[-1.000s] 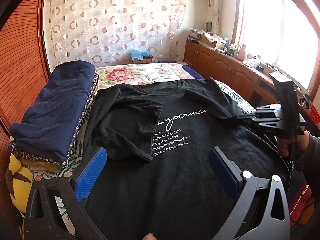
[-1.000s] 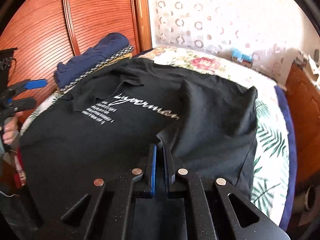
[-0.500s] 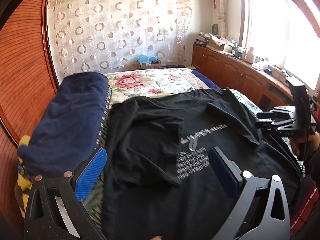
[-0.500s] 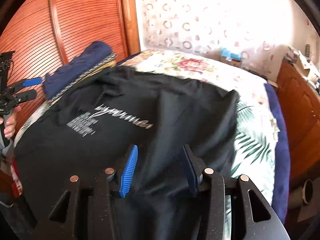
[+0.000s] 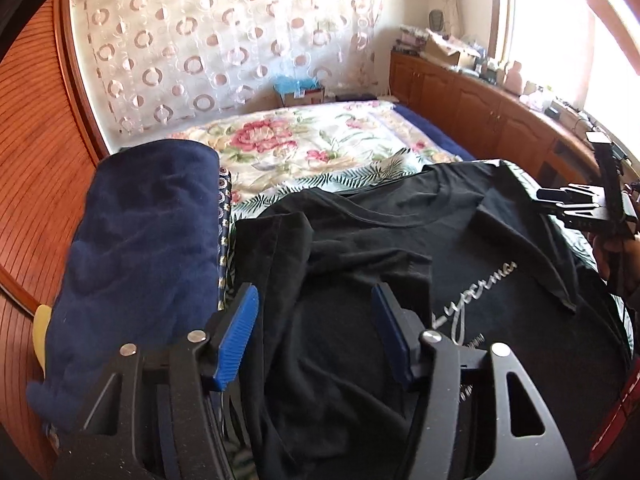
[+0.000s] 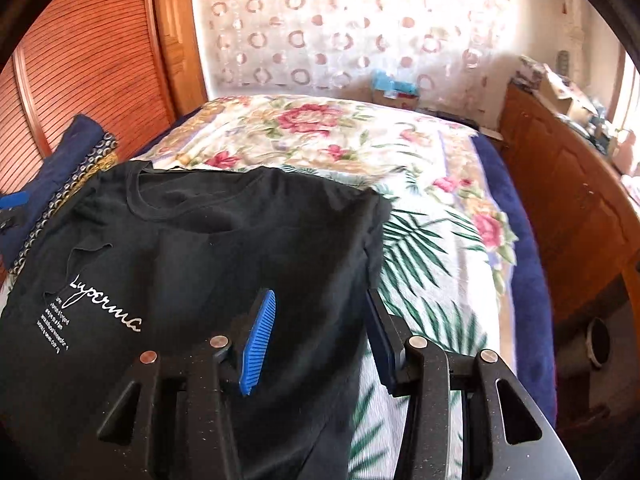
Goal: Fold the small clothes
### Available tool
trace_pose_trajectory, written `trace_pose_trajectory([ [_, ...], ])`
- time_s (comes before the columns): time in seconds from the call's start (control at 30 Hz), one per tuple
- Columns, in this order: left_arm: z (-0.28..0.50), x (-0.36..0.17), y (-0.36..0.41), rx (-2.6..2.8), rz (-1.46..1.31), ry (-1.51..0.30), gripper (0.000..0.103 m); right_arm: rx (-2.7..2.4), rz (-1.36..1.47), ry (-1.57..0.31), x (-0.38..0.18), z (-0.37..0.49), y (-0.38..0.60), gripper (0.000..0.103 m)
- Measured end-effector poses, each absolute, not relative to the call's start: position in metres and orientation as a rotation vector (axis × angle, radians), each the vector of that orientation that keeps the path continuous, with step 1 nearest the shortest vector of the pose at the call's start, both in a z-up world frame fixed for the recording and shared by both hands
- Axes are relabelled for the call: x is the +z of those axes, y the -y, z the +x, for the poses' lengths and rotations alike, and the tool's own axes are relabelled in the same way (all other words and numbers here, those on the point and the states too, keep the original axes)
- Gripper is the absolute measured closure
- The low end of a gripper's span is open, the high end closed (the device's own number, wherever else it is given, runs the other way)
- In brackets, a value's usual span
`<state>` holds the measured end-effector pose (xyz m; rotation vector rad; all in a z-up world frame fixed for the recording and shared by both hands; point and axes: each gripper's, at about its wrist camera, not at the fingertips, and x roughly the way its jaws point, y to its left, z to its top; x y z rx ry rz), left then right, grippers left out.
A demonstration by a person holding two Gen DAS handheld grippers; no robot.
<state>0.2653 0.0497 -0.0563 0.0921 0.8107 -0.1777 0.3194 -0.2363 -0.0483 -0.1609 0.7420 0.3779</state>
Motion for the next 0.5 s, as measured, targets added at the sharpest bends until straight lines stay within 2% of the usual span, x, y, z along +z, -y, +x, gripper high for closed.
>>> trace_pose_trajectory([
  [0.1,0.287,-0.061,-0.049,-0.177,0.085,-0.854,0.053,0.363,-0.198,-0.753,-0.054,0.328,0.231,0.056],
  [0.5,0.36,-0.091,-0.044,-0.103,0.137,-0.998,0.054,0.401,-0.164,-0.759,-0.058,0.334,0.24,0.056],
])
